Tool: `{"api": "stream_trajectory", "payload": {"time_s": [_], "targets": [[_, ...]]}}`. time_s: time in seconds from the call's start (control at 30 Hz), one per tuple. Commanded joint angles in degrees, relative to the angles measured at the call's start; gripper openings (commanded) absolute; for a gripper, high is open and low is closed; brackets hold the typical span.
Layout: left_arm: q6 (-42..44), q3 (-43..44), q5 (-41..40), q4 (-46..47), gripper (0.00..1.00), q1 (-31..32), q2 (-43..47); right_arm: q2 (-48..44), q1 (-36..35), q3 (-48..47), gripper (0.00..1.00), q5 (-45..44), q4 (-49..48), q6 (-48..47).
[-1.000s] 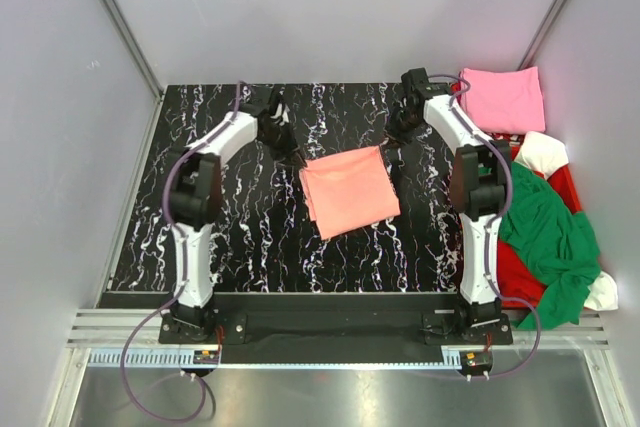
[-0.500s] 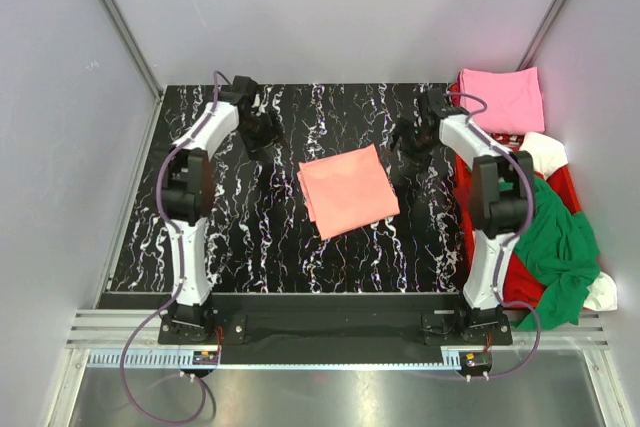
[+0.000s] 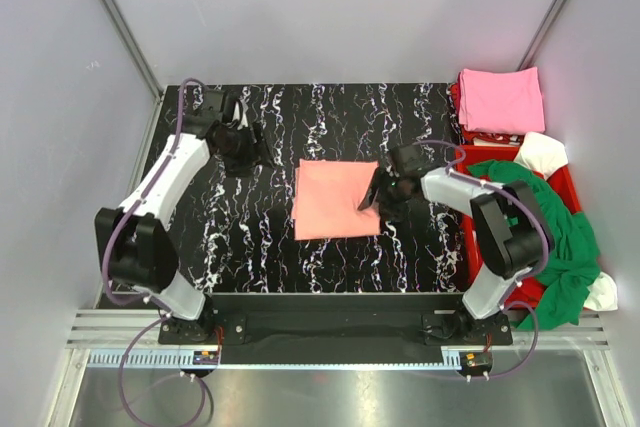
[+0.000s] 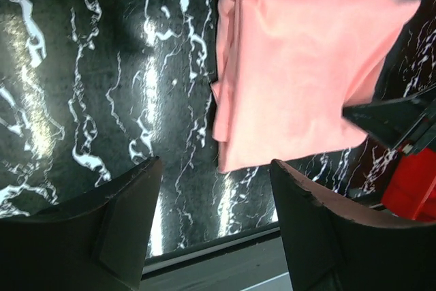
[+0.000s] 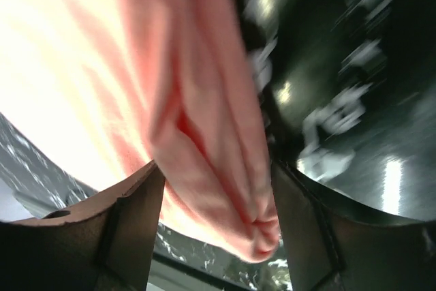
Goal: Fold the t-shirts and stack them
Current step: Neatly place the folded tshirt to the corner
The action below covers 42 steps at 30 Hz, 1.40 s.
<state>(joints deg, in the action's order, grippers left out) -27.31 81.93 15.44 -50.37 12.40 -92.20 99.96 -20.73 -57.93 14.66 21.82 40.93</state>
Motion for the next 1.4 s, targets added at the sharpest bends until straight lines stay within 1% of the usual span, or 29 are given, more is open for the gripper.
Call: {"api": "stream_trajectory", "payload": {"time_s": [0.0, 0.03, 0.07, 0.13, 0.2, 0.23, 0.3, 0.33, 0.43, 0.5, 0.53, 0.57, 0.67, 0.7, 0.77, 0.8, 0.87, 0.9, 0.93, 1.0, 1.03, 1.07, 1.13, 1.17, 1.27, 1.3, 1.37], "targets": [[3.31, -2.03, -1.99, -0.78, 0.70, -0.27, 5.36, -5.21, -5.27, 3.61, 0.71, -1.13, -4.68, 4.77], [3.66, -2.39, -2.43, -1.22, 0.70, -0.27, 7.11, -7.13, -7.02, 3.88, 0.72, -0.60, -5.21, 4.78], [4.28, -3.09, -2.52, -2.09, 0.70, -0.27, 8.00, -8.19, -7.30, 3.71, 0.73, -1.98, -3.56, 4.86], [4.72, -3.79, -2.61, -3.06, 0.70, -0.27, 10.37, -11.35, -7.31, 2.65, 0.79, -4.18, 1.00, 4.51], [5.60, -4.32, -2.52, -4.21, 0.70, -0.27, 11.95, -12.77, -7.31, 0.64, 0.83, -9.00, 4.26, 2.59], [5.95, -4.50, -2.61, -4.38, 0.70, -0.27, 13.61, -13.47, -7.22, 0.11, 0.90, -10.25, 5.76, 1.80], [6.65, -5.55, -3.57, -5.17, 0.70, -0.27, 15.20, -13.65, -6.69, 0.27, 0.94, -11.67, 6.74, 1.00], [6.92, -5.99, -3.84, -5.26, 0.70, -0.27, 16.69, -13.48, -6.26, 0.80, 0.95, -11.49, 6.22, 1.17], [7.80, -8.27, -3.84, -5.35, 0.70, -0.27, 19.33, -12.17, -3.88, 3.70, 0.95, -8.51, -0.26, 1.26], [8.32, -9.33, -4.54, -5.27, 0.70, -0.27, 20.22, -11.02, -1.87, 5.62, 0.93, -6.31, -3.79, 0.82], [8.41, -10.20, -4.72, -5.35, 0.70, -0.27, 21.00, -9.28, -0.99, 5.98, 0.92, -5.26, -7.03, 0.82], [8.50, -10.82, -4.89, -5.35, 0.70, -0.27, 21.27, -8.30, 0.07, 6.25, 0.91, -2.90, -8.71, 0.82], [8.59, -12.93, -4.98, -4.48, 0.70, -0.27, 22.42, -4.17, 3.32, 6.78, 0.83, 0.80, -14.60, 1.35], [8.68, -13.37, -5.24, -4.39, 0.70, -0.27, 22.94, -3.38, 3.68, 6.87, 0.77, 0.99, -15.75, 1.78], [8.85, -14.34, -5.95, -4.30, 0.70, -0.27, 23.38, -1.27, 4.03, 6.87, 0.73, 0.90, -18.04, 2.23], [8.94, -14.60, -6.38, -4.30, 0.70, -0.27, 23.82, -0.57, 4.03, 7.91, 0.67, 1.25, -19.44, 3.71], [9.12, -15.04, -7.00, -4.39, 0.70, -0.27, 24.35, 1.72, 3.95, 9.76, 0.62, 3.61, -26.37, 6.17], [9.29, -15.22, -7.44, -4.39, 0.70, -0.36, 24.96, 3.21, 3.86, 12.20, 0.57, 4.24, -28.92, 9.23], [9.38, -15.40, -7.53, -4.47, 0.70, -0.28, 25.23, 4.00, 3.16, 13.36, 0.54, 4.68, -33.73, 10.56], [9.38, -15.57, -8.14, -4.48, 0.70, -0.36, 26.19, 5.59, 2.54, 15.47, 0.51, 5.12, -36.67, 12.93], [9.47, -15.66, -8.23, -4.65, 0.70, -0.36, 26.55, 6.81, 2.28, 16.26, 0.43, 5.21, -39.90, 13.65], [9.64, -15.75, -8.50, -4.82, 0.70, -0.36, 26.81, 7.61, 1.84, 16.97, 0.40, 5.30, -41.50, 14.44], [9.73, -16.80, -9.28, -4.65, 0.70, -0.36, 27.86, 9.62, 1.83, 18.55, 0.30, 5.56, -45.18, 15.93], [9.73, -17.15, -9.72, -4.39, 0.70, -0.36, 28.30, 10.07, 1.83, 18.99, 0.18, 5.47, -46.25, 16.20], [9.12, -19.08, -10.34, -3.34, 0.70, -0.36, 30.06, 9.73, 1.83, 19.96, 0.00, 5.04, -47.49, 16.12], [8.94, -19.52, -9.74, -3.07, 0.70, -0.36, 31.20, 8.85, 1.75, 19.79, 0.00, 4.68, -46.97, 15.68], [7.98, -20.66, -9.64, -2.89, 0.70, -0.36, 32.52, 4.82, 2.01, 18.48, 0.00, 3.20, -42.15, 12.62]]}}
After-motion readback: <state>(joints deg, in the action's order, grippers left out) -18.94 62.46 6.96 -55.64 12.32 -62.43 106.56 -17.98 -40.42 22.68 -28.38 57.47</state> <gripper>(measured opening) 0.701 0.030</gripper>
